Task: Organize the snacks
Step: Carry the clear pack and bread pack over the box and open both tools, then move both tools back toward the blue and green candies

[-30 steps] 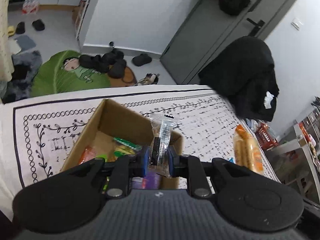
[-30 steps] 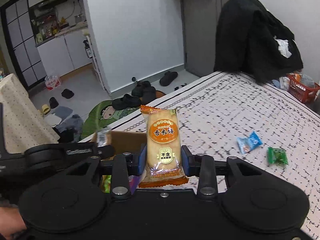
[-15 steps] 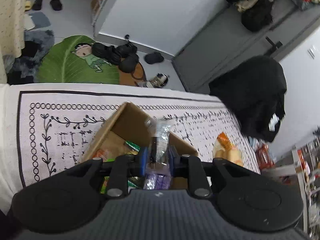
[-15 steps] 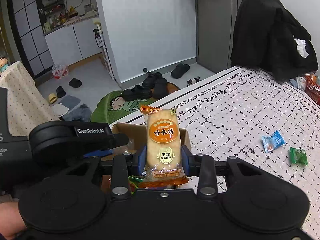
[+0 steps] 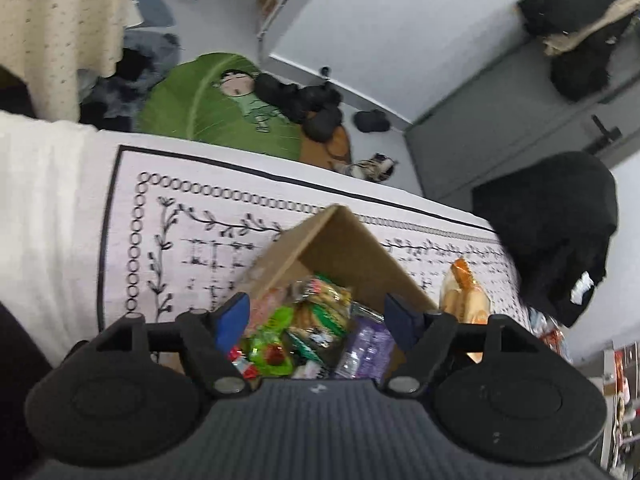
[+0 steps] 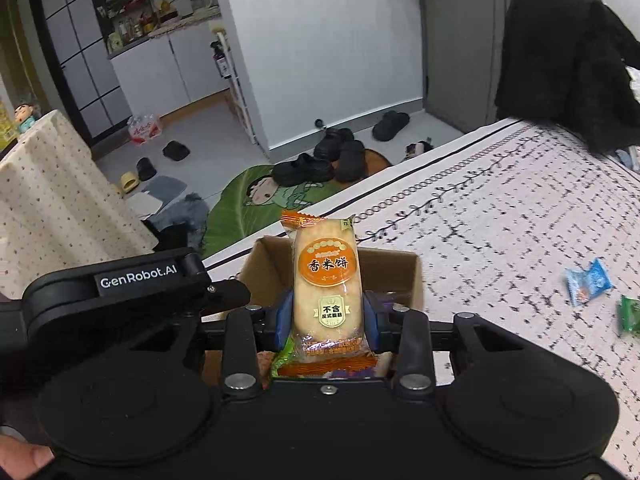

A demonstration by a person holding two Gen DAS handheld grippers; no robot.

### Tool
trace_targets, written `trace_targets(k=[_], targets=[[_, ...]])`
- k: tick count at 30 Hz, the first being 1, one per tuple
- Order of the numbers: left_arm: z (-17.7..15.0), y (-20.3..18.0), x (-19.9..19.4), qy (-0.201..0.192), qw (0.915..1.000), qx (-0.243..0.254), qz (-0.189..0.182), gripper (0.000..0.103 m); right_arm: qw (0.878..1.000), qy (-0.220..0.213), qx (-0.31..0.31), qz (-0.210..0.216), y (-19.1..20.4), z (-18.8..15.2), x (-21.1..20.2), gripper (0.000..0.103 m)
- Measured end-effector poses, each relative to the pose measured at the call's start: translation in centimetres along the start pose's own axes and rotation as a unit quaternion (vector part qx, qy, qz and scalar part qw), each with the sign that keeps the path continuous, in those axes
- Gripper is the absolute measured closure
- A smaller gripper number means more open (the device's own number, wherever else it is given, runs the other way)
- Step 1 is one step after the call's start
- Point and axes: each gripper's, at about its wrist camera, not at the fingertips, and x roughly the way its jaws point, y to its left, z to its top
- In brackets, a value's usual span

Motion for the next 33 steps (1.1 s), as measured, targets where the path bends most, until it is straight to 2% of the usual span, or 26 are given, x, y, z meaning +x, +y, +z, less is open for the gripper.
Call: trace_targets(k=[4, 6, 7, 8, 12, 17, 20, 25, 28, 31, 33], targets=[[0.6, 0.7, -0.1, -0.005, 0.9999, -0.013, 0.005, 0.030, 1.000, -0.001, -0.007, 0.022, 0.7, 0.4, 0.5, 0.066], [0.9, 1.0, -0.1, -0.008, 0.9998, -0.018, 0.005, 0.030, 1.000, 0.000, -0.017, 0.014, 1.2, 0.6, 0.7, 0.052], [1.0, 1.1, -0.2, -0.009, 0.9997, -0.021, 0.006, 0.030, 1.000, 0.002, -0.021, 0.003, 1.2, 0.6, 0.9, 0.041], [1.1, 1.1, -0.1, -0.011, 0.9997, -0.023, 0.008, 0.030, 1.000, 0.004, -0.019, -0.006, 1.0, 0.5, 1.0, 0.034], [1.3, 1.3, 0.0, -0.013, 0.9995, -0.024, 0.011, 0.030, 1.000, 0.020, 0.007, -0.010, -0.4, -0.2, 0.9, 0.034], [0.9, 0.8, 0.5, -0.005, 0.9999, -0.011, 0.008, 0.029, 0.999, 0.024, 0.011, -0.033, -2.0, -1.3, -0.2, 0.034], [0.6, 0.3, 0.5, -0.003, 1.0000, 0.000, 0.004, 0.024, 0.999, 0.025, 0.016, -0.043, -3.1, -1.7, -0.9, 0.034], [-0.3, -0.9, 0.6, 0.004, 0.9995, 0.031, -0.003, 0.019, 0.998, 0.023, 0.024, -0.057, -5.1, -2.2, -2.3, 0.034], [-0.8, -1.6, 0.6, 0.006, 0.9989, 0.047, -0.002, 0.017, 0.997, 0.017, 0.031, -0.064, -6.3, -2.4, -3.2, 0.030], [-1.3, -2.7, 0.6, 0.008, 0.9969, 0.078, 0.000, 0.013, 0.997, 0.011, 0.038, -0.072, -7.7, -2.7, -4.1, 0.025], [-1.9, -3.7, 0.5, 0.012, 0.9943, 0.106, -0.007, 0.013, 0.996, 0.012, 0.042, -0.079, -8.7, -3.0, -4.6, 0.025]])
